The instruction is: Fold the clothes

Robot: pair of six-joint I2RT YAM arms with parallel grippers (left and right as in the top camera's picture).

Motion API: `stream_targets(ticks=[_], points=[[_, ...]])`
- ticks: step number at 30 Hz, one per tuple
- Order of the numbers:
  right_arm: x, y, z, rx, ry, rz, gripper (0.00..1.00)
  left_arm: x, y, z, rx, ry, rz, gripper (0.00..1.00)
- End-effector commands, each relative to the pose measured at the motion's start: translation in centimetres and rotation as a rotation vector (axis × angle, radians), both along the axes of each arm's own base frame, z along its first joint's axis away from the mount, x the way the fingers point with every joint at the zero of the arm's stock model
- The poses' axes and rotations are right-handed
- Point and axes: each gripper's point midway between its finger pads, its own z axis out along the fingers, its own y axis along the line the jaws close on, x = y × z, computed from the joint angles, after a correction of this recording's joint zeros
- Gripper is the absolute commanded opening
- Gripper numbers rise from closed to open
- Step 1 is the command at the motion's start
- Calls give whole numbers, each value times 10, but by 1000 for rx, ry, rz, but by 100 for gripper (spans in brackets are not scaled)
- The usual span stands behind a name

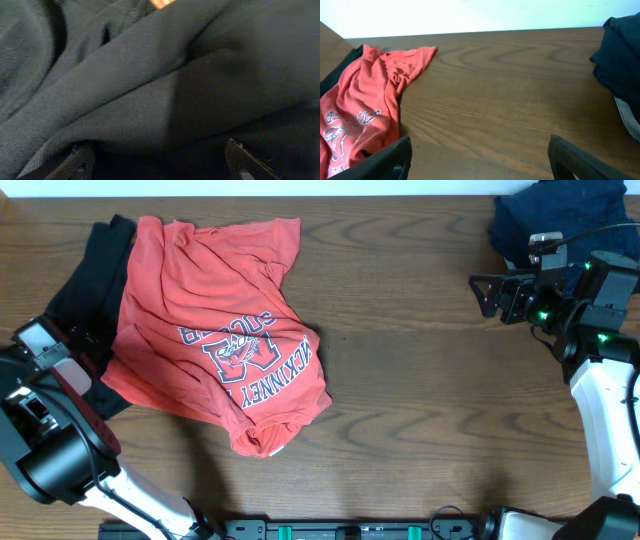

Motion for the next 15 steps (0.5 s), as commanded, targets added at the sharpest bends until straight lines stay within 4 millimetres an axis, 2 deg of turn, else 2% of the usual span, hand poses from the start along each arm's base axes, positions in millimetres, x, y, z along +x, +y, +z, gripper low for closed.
stream_targets(ticks=[1, 5, 7, 10, 12, 15], points=[[1, 3, 15, -1, -35, 5, 84, 16, -13, 43, 43, -83, -78, 85], [3, 3, 18, -11, -56, 8, 85, 28, -32, 105, 97, -181, -112, 94], [5, 2, 21, -14, -71, 8, 85, 30, -44, 135, 92, -246, -102, 95], [8, 5, 23, -17, -88, 15, 86, 28, -67, 170, 71, -316, -99, 95], [11, 12, 18, -20, -83, 37, 86, 26, -86, 185, 66, -329, -128, 95], [15, 29, 0, -11, -39, 80, 86, 24, -116, 198, 51, -322, -184, 95]])
